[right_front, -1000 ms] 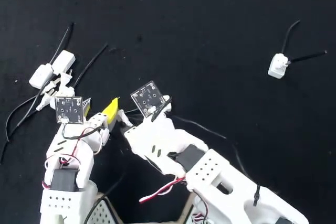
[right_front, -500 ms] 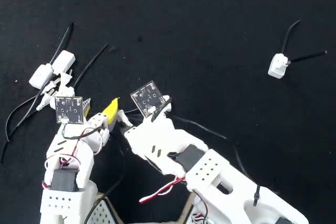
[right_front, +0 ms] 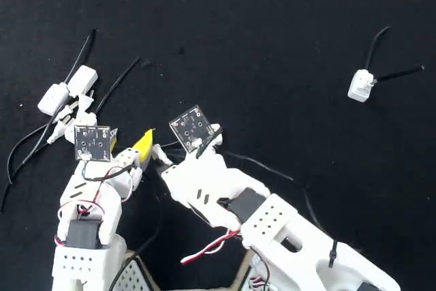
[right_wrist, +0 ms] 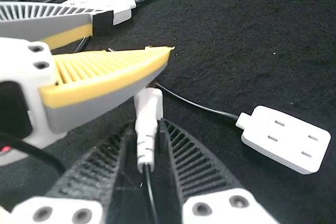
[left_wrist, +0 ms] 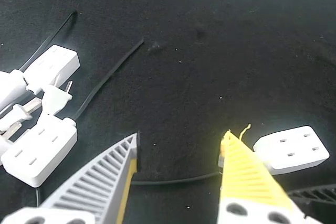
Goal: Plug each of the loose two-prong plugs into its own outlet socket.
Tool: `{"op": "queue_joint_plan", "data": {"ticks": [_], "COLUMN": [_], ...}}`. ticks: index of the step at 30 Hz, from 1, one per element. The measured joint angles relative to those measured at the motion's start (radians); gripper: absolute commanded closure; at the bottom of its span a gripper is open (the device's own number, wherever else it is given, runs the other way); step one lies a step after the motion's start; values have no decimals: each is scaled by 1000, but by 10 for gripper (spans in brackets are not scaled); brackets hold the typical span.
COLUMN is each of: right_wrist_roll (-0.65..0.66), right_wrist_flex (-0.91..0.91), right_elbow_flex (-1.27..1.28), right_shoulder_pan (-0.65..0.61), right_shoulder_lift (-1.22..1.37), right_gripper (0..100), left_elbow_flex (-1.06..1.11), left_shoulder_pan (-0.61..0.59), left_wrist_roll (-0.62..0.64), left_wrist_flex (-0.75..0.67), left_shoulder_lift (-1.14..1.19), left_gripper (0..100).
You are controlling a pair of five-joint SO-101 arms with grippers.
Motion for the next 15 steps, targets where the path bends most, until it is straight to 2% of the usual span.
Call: {"op": "queue_joint_plan", "data": {"ticks": [15], "right_wrist_roll": [0], "right_wrist_flex": [2], "right_elbow_flex": [0], "right_shoulder_pan": [0], "right_shoulder_lift": [0], "right_gripper": [987], "left_elbow_flex": [0], "left_shoulder_pan": [0], "left_wrist_roll": [-21], "left_wrist_flex": [38], "left_shoulder_lift": [-2], "left_gripper": [747]}}
